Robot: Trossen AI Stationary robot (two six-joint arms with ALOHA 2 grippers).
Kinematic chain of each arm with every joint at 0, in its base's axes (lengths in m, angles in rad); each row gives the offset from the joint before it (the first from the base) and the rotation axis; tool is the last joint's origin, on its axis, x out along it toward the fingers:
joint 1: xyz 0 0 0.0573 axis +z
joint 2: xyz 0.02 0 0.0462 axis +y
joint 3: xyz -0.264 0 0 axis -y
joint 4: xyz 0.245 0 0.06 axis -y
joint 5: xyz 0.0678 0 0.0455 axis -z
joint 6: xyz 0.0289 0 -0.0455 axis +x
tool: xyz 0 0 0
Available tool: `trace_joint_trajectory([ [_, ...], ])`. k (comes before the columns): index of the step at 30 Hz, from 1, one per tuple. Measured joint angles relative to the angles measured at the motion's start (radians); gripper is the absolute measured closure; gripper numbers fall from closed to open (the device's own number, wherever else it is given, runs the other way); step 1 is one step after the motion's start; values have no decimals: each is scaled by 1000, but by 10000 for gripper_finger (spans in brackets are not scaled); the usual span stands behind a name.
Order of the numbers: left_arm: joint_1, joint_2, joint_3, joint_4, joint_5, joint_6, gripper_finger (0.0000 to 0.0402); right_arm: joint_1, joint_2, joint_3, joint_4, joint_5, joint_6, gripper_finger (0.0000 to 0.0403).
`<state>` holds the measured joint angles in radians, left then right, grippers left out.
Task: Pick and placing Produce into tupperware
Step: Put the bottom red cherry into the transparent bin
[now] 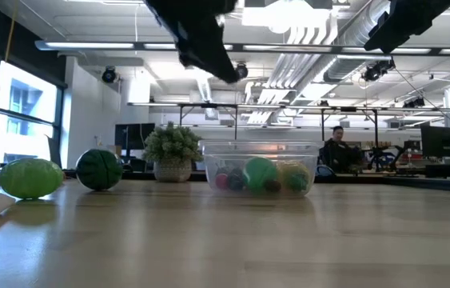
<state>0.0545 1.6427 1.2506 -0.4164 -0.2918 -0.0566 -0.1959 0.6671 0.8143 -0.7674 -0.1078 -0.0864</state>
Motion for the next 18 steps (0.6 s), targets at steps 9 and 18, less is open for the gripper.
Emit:
trace_joint_trajectory([
  [9, 44, 174, 19, -4, 123, -20, 330, 0, 0, 0, -1, 0, 0, 401],
  [18, 44, 238, 19, -4, 142, -27, 330, 0, 0, 0, 0, 0, 0, 401],
])
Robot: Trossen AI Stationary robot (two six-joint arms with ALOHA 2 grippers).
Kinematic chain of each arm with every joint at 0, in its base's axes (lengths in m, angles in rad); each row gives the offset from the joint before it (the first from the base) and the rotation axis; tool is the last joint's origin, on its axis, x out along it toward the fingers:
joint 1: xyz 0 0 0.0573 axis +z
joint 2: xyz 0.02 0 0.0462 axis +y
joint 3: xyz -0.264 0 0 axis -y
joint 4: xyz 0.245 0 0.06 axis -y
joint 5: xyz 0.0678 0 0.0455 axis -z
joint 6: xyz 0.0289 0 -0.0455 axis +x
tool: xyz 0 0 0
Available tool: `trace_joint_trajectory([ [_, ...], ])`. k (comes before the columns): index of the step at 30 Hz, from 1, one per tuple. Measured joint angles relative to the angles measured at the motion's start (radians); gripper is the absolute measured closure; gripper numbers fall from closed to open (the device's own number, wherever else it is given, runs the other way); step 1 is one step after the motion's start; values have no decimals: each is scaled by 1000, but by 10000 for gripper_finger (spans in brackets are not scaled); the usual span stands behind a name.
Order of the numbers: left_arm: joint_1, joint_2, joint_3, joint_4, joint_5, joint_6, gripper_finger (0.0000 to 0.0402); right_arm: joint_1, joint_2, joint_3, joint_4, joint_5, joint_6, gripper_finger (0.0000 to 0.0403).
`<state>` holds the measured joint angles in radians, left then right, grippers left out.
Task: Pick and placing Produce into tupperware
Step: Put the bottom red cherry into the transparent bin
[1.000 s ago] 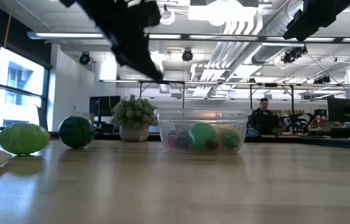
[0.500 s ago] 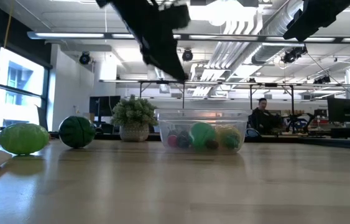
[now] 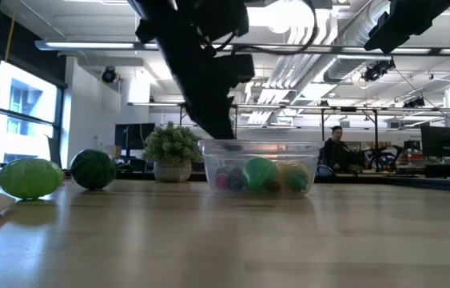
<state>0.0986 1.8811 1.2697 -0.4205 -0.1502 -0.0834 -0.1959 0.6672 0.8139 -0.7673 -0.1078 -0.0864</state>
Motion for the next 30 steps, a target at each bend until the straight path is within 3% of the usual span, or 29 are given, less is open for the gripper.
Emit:
trace_joint_trajectory([
  [30, 0, 15, 1, 2, 18, -4, 330, 0, 0, 0, 0, 0, 0, 401],
])
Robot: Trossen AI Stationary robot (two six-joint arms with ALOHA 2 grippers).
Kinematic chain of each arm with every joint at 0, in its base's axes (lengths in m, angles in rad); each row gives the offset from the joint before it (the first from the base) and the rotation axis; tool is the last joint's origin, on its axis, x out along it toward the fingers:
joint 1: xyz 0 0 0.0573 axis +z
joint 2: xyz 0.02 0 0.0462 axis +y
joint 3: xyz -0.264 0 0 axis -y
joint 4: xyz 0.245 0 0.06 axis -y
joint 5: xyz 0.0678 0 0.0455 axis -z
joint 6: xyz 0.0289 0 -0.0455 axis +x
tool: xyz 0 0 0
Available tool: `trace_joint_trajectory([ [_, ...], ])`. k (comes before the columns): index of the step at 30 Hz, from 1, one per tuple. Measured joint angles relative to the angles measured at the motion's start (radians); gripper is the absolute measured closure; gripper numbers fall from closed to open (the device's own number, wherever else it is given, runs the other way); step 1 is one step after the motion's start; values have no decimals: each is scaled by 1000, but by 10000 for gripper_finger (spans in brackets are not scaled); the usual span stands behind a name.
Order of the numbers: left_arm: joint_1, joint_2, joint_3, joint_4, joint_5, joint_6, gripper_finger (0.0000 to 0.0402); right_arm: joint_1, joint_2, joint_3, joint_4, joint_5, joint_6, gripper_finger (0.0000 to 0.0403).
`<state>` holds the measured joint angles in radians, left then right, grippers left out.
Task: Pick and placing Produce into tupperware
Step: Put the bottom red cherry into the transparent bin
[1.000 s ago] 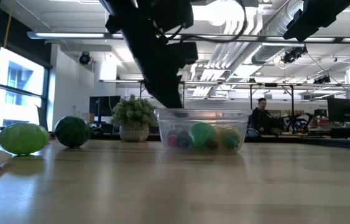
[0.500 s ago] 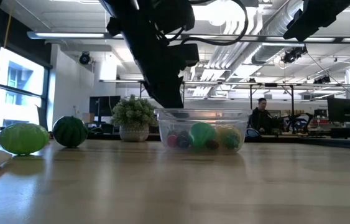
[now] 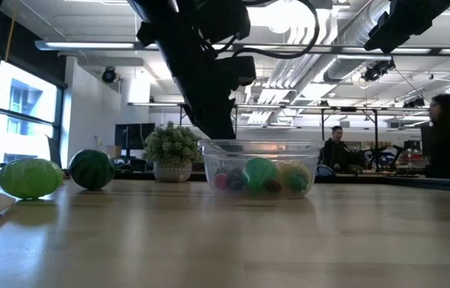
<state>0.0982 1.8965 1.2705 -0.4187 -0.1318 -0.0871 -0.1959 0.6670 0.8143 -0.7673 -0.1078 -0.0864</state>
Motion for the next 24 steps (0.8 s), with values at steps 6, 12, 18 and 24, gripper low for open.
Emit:
trace_joint_trajectory([
  [6, 0, 20, -2, -5, 7, -11, 330, 0, 0, 0, 0, 0, 0, 401],
  [12, 0, 28, -1, 9, 6, -12, 330, 0, 0, 0, 0, 0, 0, 401],
  [18, 0, 28, -1, 7, 2, -14, 330, 0, 0, 0, 0, 0, 0, 401],
  [24, 0, 28, -1, 7, 1, -15, 318, 0, 0, 0, 0, 0, 0, 401],
])
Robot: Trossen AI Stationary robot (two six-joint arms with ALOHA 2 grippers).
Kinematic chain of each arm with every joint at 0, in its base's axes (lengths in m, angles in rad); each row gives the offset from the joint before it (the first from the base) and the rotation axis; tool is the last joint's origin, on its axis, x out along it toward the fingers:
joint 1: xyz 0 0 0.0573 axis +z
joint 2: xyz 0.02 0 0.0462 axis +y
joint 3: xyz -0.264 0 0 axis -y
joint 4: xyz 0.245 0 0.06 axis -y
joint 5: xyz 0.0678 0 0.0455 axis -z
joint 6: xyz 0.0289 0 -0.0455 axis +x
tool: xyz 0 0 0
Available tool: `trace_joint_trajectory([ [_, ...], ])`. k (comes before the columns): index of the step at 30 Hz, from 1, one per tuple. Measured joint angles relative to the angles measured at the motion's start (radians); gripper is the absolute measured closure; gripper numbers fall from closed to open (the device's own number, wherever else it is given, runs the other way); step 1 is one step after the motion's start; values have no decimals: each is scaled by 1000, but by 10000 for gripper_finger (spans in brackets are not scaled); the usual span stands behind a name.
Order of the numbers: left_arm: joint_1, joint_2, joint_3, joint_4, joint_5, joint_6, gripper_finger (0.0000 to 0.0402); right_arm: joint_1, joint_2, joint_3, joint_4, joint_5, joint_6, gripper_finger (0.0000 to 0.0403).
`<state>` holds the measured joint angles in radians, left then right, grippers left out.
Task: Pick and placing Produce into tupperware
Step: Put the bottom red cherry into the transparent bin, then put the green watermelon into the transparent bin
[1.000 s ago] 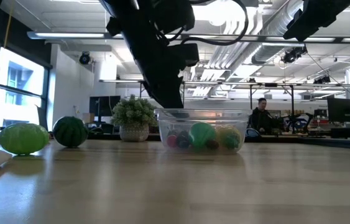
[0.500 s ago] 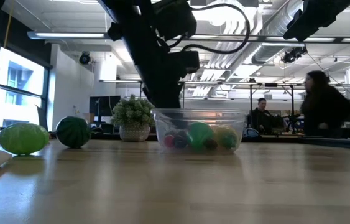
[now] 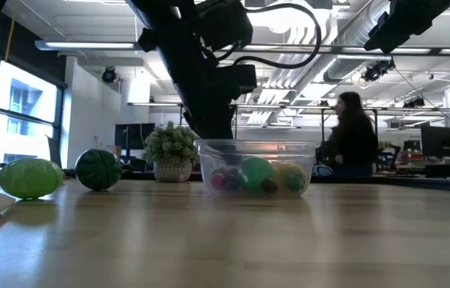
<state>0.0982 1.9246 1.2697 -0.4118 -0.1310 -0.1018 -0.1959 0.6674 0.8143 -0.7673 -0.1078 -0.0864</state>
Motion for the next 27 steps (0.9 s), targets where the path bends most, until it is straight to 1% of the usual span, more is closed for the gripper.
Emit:
trace_joint_trajectory([
  [6, 0, 0, 0, -3, -11, 0, 283, 0, 0, 0, 0, 0, 0, 401],
  [9, 0, 0, 0, -3, -18, 0, 273, 0, 0, 0, 0, 0, 0, 401],
  [14, 0, -2, 8, -14, -19, 0, 275, 0, 0, 0, 0, 0, 0, 401],
  [18, 0, -32, 35, -30, -34, 1, 284, 0, 0, 0, 0, 0, 0, 401],
  [25, 0, -53, 143, -200, -58, -22, 291, 0, 0, 0, 0, 0, 0, 401],
  [27, 0, -53, 186, -296, -57, -57, 291, 0, 0, 0, 0, 0, 0, 401],
])
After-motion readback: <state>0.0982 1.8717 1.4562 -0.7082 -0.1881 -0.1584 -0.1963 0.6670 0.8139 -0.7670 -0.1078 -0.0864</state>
